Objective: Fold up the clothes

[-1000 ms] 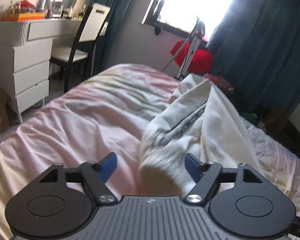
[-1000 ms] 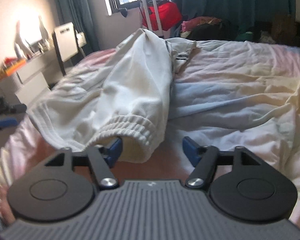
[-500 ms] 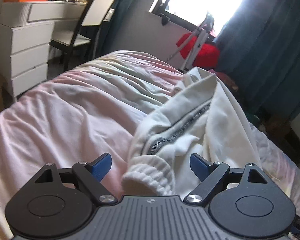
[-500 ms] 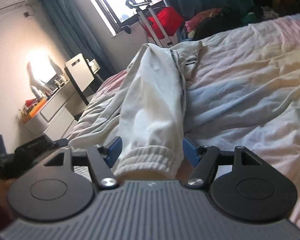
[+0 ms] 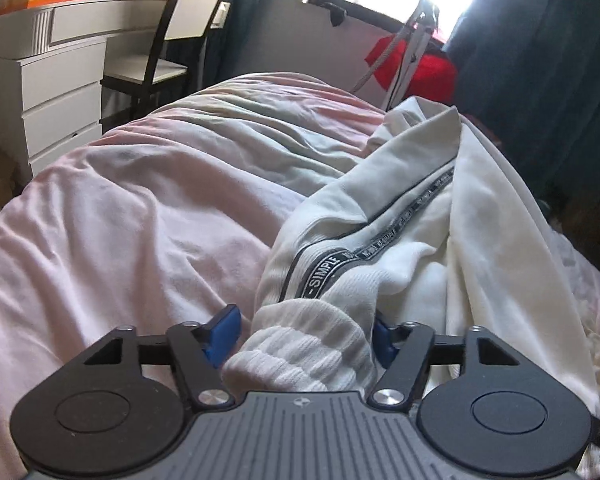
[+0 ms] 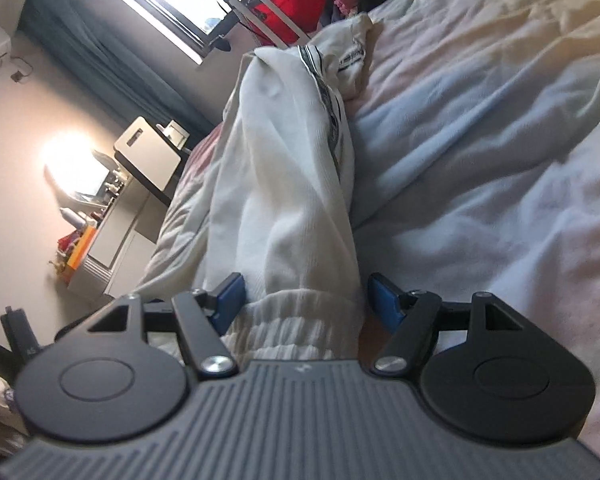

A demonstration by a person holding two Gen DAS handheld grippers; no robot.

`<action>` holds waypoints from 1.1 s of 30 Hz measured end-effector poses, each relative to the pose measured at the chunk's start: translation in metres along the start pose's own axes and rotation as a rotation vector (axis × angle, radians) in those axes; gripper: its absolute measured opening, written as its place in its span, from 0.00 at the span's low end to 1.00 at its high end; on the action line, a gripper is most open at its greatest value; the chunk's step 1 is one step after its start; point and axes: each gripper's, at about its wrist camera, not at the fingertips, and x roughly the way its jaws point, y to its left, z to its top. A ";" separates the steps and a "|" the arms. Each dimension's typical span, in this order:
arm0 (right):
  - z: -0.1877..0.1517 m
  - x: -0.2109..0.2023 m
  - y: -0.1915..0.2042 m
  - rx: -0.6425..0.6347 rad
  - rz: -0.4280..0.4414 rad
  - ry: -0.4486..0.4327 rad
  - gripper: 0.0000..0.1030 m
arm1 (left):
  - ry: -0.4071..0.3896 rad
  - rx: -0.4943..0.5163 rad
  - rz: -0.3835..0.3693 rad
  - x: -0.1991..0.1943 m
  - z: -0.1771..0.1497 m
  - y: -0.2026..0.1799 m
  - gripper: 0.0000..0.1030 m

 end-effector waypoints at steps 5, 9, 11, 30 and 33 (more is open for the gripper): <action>-0.007 0.004 -0.002 0.019 0.040 0.024 0.50 | -0.024 0.004 0.003 -0.002 0.003 0.000 0.37; -0.013 -0.002 0.004 0.049 0.060 0.023 0.37 | -0.068 0.010 -0.014 -0.018 0.018 -0.001 0.15; -0.017 -0.008 0.016 0.021 0.061 0.009 0.32 | -0.088 0.015 -0.023 -0.026 0.029 -0.004 0.14; -0.094 0.135 0.177 -0.067 0.380 0.244 0.23 | -0.205 0.159 0.176 -0.017 0.185 0.055 0.12; -0.099 0.161 0.191 -0.096 0.369 0.268 0.23 | -0.164 0.159 0.198 0.007 0.187 0.074 0.13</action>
